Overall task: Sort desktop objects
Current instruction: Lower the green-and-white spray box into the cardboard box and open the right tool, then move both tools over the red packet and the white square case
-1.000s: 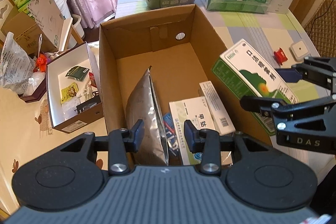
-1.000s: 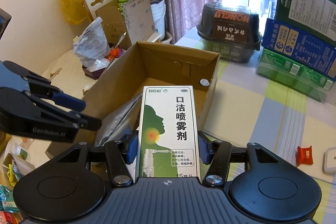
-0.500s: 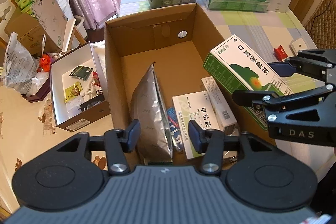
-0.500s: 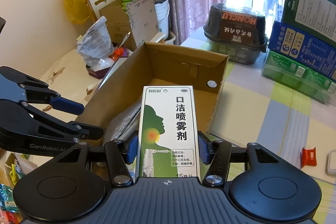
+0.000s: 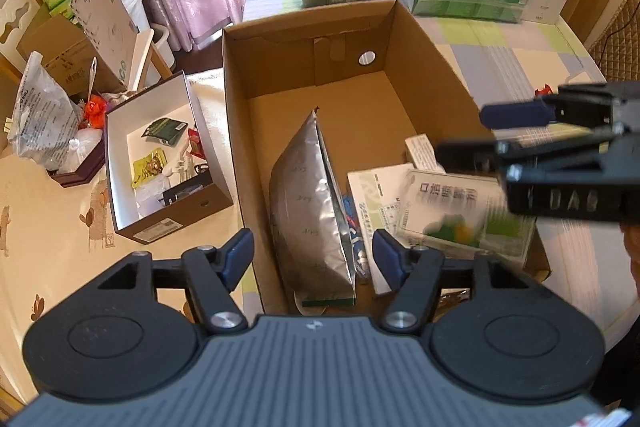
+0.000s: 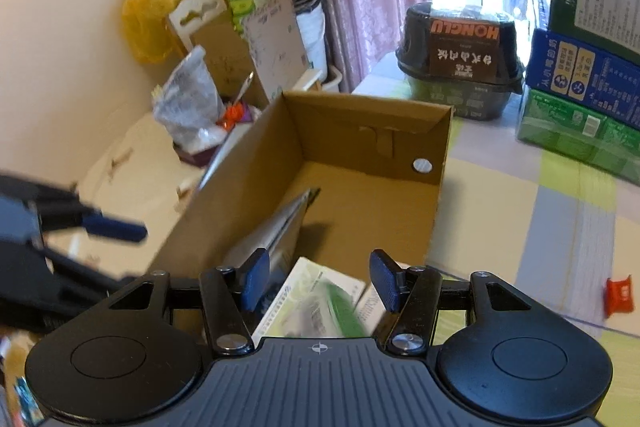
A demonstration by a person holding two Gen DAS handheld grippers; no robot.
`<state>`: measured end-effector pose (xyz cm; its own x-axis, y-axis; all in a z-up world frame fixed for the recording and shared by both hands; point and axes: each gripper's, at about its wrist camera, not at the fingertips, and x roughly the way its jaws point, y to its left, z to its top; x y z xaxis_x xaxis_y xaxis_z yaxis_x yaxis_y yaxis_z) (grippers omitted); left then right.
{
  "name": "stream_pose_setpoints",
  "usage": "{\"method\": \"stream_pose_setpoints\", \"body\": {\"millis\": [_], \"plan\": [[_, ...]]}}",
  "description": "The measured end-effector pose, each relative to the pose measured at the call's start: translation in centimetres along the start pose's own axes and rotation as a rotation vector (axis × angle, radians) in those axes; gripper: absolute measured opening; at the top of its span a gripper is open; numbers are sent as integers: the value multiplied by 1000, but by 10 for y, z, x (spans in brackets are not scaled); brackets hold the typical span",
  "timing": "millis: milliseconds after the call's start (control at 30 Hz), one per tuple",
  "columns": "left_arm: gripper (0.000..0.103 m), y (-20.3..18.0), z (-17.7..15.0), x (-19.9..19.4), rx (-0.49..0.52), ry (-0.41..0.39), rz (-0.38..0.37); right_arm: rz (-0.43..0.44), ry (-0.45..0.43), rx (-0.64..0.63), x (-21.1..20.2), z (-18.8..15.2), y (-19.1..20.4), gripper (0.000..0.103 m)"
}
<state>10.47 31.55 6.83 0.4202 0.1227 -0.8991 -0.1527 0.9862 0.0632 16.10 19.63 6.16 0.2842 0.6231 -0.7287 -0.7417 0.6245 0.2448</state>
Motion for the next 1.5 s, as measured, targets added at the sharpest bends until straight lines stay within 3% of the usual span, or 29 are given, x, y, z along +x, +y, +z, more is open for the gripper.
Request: {"method": "stream_pose_setpoints", "body": {"millis": [300, 767, 1233, 1500], "plan": [[63, -2, -6, 4, -14, 1, -10, -9, -16, 52, -12, -5, -23, 57], [72, -39, -13, -25, -10, -52, -44, -55, -27, 87, -64, -45, -53, 77], [91, -122, -17, -57, 59, -141, -100, -158, -47, 101, -136, -94, -97, 99], [99, -179, -15, -66, 124, -188, -135, -241, -63, 112, -175, -119, -126, 101]]}}
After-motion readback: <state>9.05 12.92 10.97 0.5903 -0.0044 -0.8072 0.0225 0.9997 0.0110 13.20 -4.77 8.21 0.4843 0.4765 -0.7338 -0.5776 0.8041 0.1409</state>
